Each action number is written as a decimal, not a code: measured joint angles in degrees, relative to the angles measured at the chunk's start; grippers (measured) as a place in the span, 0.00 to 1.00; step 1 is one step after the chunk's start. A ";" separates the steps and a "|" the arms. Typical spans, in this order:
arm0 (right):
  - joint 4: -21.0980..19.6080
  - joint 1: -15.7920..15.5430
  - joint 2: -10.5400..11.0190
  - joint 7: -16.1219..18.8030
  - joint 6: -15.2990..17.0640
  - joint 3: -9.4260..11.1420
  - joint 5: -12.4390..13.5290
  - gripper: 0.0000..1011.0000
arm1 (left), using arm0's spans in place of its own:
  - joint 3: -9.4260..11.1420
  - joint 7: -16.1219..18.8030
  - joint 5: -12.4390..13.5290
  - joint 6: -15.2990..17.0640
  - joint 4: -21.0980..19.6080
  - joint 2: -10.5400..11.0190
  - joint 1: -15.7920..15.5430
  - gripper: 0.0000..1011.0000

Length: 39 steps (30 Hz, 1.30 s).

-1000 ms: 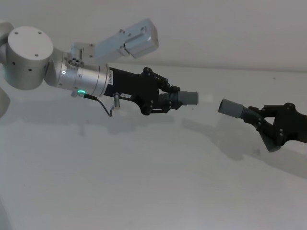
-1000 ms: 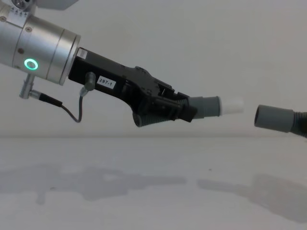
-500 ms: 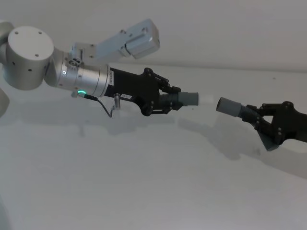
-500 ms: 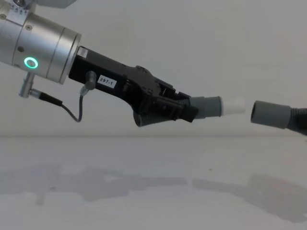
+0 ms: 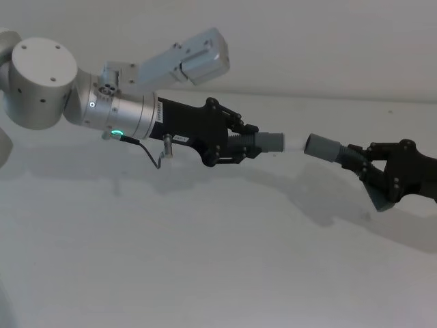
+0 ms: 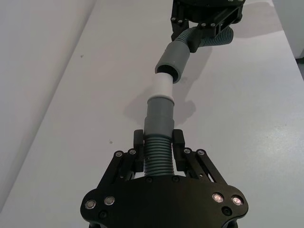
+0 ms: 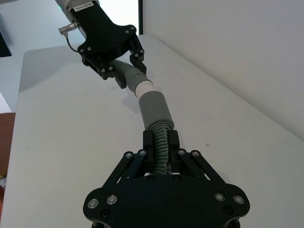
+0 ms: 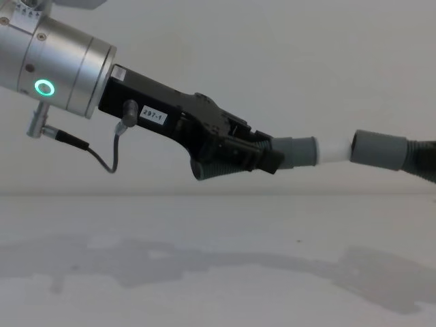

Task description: Use both hands to pick up one end of the pipe from the table, align the ends, and insert them.

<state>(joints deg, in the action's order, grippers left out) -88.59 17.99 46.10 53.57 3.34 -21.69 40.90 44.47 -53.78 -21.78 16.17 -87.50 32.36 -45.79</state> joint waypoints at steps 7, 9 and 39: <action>-0.55 0.21 0.14 0.10 -0.18 -0.43 0.21 0.18 | 0.10 0.67 -0.28 0.09 -0.46 0.19 0.03 0.34; -0.72 0.29 0.17 0.18 -0.25 -0.66 0.21 0.18 | 0.10 0.94 -0.43 0.10 -0.73 0.26 0.13 0.34; -0.71 1.71 0.01 1.07 -0.93 -3.37 -0.02 0.18 | -0.13 2.88 -3.22 0.92 -5.17 2.05 1.53 0.34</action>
<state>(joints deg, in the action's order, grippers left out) -89.29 19.70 46.10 54.64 2.41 -25.07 40.88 44.34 -50.91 -25.00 17.09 -92.67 34.41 -44.26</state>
